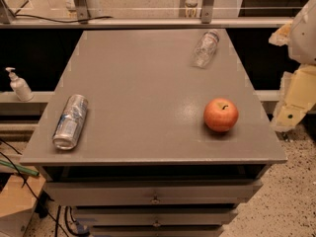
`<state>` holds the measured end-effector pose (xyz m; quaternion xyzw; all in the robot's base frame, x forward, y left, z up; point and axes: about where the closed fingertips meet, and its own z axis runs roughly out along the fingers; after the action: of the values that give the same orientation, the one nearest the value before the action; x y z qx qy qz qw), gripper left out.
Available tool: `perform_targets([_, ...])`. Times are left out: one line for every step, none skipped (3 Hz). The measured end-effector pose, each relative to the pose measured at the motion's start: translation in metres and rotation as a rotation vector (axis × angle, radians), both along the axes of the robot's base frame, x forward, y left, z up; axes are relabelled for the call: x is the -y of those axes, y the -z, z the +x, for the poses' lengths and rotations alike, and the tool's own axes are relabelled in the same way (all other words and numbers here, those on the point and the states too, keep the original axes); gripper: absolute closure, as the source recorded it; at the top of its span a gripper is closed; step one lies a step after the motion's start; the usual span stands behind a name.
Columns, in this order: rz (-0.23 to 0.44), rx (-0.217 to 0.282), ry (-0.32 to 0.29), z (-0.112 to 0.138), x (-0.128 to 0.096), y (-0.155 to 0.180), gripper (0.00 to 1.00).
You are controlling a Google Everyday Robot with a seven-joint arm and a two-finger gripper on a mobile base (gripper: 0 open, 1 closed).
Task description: Move water bottle near redbull can
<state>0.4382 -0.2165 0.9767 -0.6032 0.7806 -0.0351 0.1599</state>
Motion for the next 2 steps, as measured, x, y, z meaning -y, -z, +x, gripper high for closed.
perform_targets([0.007, 0.021, -0.008, -0.0001, -0.0004, -0.0038, 0.00])
perform_targets([0.097, 0.086, -0.016, 0.0088, 0.0064, -0.0097, 0.00])
